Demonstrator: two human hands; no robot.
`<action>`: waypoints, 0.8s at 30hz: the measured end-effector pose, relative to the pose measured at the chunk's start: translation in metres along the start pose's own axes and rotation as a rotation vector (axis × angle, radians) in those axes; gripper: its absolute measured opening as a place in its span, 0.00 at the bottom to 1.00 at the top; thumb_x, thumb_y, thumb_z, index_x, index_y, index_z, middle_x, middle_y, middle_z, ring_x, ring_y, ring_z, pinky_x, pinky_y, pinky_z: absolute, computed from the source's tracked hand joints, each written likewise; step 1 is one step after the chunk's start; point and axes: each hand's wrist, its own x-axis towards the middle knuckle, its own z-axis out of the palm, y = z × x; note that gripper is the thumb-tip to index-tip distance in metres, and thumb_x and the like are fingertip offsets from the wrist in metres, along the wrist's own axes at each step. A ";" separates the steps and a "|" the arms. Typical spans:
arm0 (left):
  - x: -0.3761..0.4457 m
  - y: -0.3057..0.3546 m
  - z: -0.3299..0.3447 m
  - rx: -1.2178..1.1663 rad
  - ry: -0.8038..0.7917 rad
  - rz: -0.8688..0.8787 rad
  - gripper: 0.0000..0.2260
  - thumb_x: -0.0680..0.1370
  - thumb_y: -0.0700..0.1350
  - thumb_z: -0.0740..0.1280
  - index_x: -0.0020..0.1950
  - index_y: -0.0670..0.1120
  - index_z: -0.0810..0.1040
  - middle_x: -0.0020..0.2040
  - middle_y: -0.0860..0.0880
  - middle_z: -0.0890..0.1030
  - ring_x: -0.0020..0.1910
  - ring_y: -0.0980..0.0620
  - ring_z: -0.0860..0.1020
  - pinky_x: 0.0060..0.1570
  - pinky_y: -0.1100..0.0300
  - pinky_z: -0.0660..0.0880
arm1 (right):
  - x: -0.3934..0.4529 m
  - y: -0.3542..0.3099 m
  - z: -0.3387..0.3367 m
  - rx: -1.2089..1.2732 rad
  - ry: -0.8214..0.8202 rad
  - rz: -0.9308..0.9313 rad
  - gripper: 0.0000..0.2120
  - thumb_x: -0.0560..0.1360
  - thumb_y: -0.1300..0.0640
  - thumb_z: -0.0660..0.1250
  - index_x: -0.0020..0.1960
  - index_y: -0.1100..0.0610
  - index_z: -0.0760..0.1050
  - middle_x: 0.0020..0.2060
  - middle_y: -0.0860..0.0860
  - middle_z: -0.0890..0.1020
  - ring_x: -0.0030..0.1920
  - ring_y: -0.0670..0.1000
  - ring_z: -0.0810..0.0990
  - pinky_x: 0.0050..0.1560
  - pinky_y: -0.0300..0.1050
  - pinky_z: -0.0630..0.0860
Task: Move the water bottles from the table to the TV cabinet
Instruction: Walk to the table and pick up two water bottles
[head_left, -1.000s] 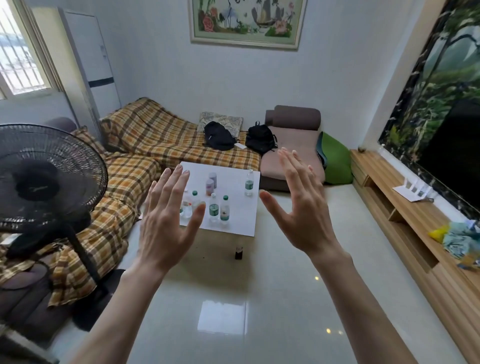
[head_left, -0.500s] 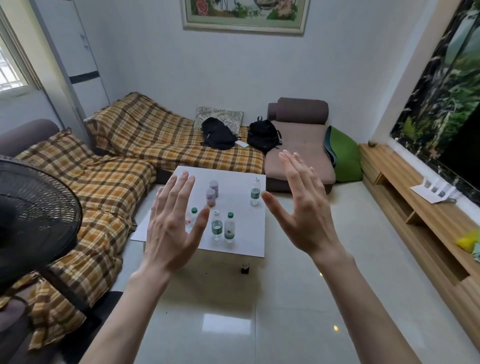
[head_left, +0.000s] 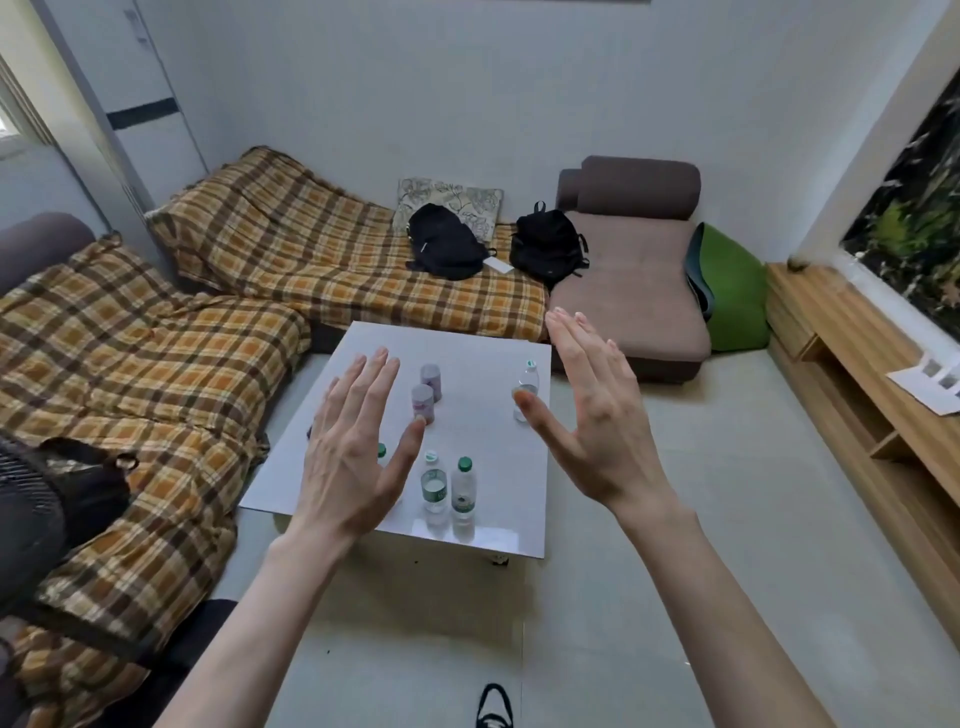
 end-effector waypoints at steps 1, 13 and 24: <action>0.013 -0.006 0.010 0.005 -0.010 -0.010 0.30 0.84 0.63 0.53 0.83 0.50 0.60 0.84 0.52 0.60 0.85 0.53 0.54 0.84 0.53 0.50 | 0.012 0.010 0.009 0.011 -0.011 0.006 0.35 0.82 0.36 0.57 0.82 0.55 0.57 0.81 0.50 0.61 0.82 0.48 0.54 0.81 0.57 0.55; 0.070 -0.057 0.104 0.025 -0.180 -0.120 0.29 0.84 0.59 0.57 0.83 0.47 0.63 0.84 0.51 0.62 0.84 0.51 0.57 0.83 0.48 0.56 | 0.072 0.097 0.132 0.134 -0.205 0.045 0.35 0.82 0.36 0.57 0.82 0.54 0.56 0.81 0.49 0.62 0.82 0.49 0.56 0.79 0.60 0.59; 0.076 -0.126 0.200 -0.063 -0.350 -0.224 0.28 0.84 0.58 0.56 0.82 0.47 0.64 0.82 0.52 0.65 0.84 0.51 0.59 0.80 0.46 0.62 | 0.069 0.135 0.244 0.159 -0.397 0.165 0.36 0.80 0.37 0.61 0.82 0.53 0.58 0.80 0.47 0.62 0.82 0.50 0.56 0.80 0.54 0.55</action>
